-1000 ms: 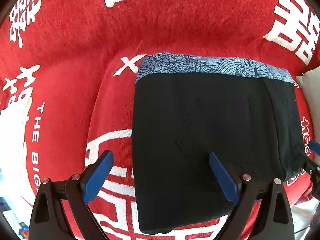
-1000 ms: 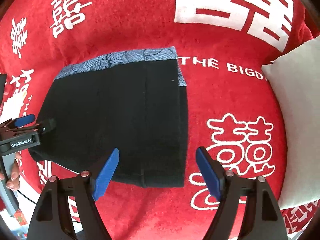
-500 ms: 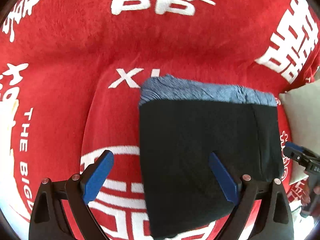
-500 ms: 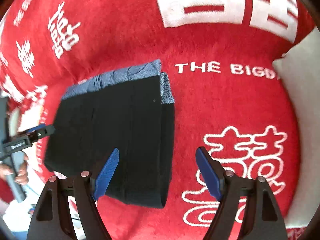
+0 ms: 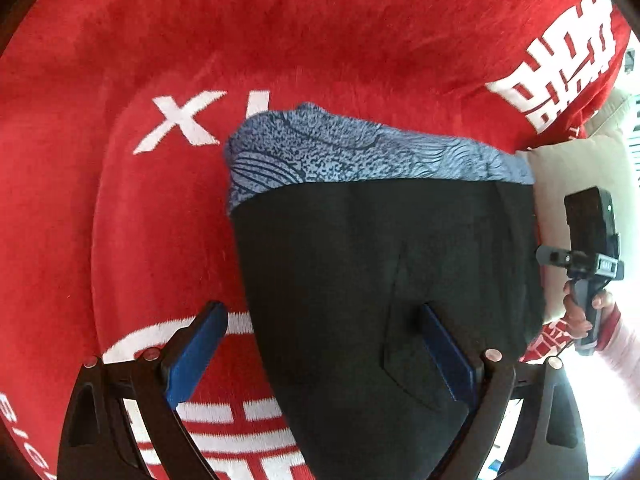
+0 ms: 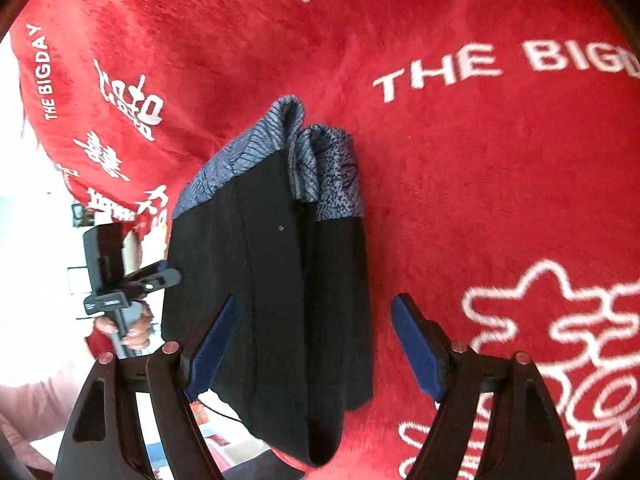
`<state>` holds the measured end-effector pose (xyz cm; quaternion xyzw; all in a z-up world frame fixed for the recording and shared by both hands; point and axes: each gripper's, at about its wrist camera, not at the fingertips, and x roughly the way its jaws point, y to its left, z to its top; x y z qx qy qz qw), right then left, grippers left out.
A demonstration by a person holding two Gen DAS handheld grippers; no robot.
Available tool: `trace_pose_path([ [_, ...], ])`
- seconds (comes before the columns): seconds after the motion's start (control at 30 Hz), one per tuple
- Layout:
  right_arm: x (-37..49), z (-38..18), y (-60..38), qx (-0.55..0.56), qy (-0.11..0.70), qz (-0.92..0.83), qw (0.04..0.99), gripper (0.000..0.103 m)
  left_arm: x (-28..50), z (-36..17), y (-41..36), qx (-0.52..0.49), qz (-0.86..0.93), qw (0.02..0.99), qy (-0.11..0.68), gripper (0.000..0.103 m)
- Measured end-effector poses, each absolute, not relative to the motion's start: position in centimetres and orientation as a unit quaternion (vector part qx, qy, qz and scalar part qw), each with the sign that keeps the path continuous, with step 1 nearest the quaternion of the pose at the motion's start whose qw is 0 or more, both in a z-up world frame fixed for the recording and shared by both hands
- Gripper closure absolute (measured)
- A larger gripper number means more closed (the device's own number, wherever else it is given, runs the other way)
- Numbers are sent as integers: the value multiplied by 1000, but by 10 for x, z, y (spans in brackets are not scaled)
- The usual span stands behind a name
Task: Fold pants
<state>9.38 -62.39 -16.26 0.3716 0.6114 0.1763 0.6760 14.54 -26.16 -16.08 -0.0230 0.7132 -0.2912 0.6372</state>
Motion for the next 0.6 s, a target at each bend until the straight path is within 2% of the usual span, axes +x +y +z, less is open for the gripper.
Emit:
trace_pose_path([
  [0.2,106,-184,-619,411,609,195,650,34,150,-163,-270,-30,-289,640,711,7],
  [0.23,107,-186,-617,412,612,193,647,37,149,-161,-272,-30,-292,643,707,19],
  [0.33,103,-184,-617,427,608,189,642,51,148,-152,-276,-32,-303,649,697,32],
  [0.43,97,-176,-618,440,597,185,645,60,146,-143,-277,-26,-302,657,690,41],
  [0.5,94,-170,-618,448,589,182,647,62,147,-135,-272,-34,-301,660,687,46],
  [0.6,89,-161,-618,469,578,183,642,63,144,-119,-265,-48,-303,662,684,46],
])
